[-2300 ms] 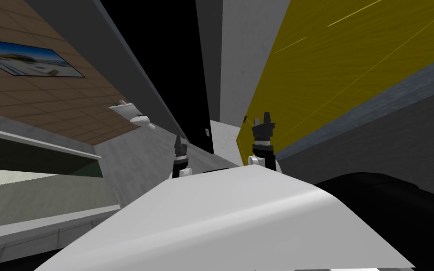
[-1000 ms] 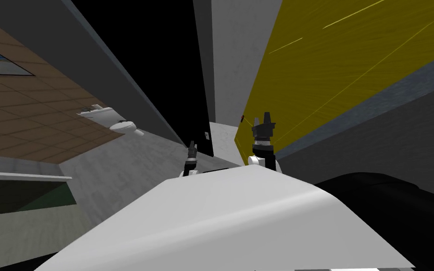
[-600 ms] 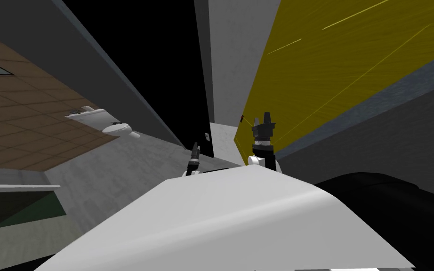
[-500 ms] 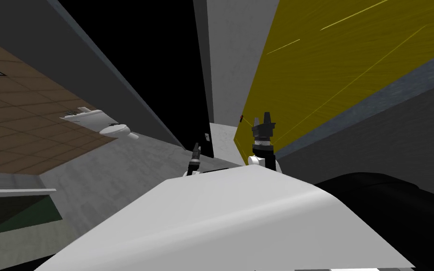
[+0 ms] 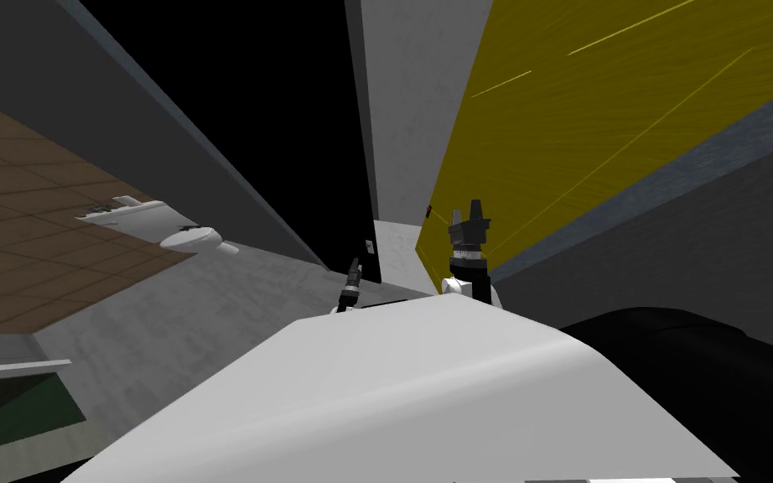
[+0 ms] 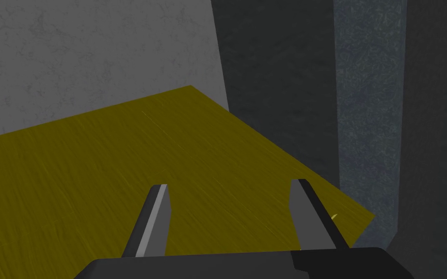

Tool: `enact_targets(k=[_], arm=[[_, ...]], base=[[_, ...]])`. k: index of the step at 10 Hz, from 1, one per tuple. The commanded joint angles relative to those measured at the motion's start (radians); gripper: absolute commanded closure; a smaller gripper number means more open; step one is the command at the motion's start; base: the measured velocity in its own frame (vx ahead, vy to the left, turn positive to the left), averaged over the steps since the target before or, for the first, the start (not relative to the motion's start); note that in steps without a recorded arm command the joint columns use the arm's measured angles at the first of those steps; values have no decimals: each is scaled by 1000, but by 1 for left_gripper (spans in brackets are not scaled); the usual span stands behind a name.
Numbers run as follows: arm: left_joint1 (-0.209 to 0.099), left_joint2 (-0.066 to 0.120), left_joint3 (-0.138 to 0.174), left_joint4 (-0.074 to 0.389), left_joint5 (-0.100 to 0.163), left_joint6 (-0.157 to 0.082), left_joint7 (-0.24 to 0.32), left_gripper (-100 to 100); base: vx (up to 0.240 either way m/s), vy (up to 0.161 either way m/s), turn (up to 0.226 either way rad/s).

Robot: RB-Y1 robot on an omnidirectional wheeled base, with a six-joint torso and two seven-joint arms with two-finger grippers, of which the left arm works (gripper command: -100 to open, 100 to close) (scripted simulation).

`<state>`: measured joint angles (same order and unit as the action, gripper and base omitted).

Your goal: Push the door open

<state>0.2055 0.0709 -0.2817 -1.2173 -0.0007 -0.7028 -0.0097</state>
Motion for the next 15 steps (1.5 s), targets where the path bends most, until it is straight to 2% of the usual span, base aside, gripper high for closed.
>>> enact_targets(k=[1,4,5,10,12,15], arm=[[-8,-4,-6,29,-2,-6,1,-100],[-30,-7,-32,104,-7,-14,12,-100],[-30,-7,-32,104,-7,-14,12,-100],[-59,-13,-67,208,-15,-25,27,-100],[-61,-13,-67,208,-14,-24,28,-100],[-65,-6,-61,227,-12,-36,27,-100]], base=[[57,85,-35],[53,69,-82],[50,49,-30],[62,63,-68],[60,64,-36],[143,-35,-24]])
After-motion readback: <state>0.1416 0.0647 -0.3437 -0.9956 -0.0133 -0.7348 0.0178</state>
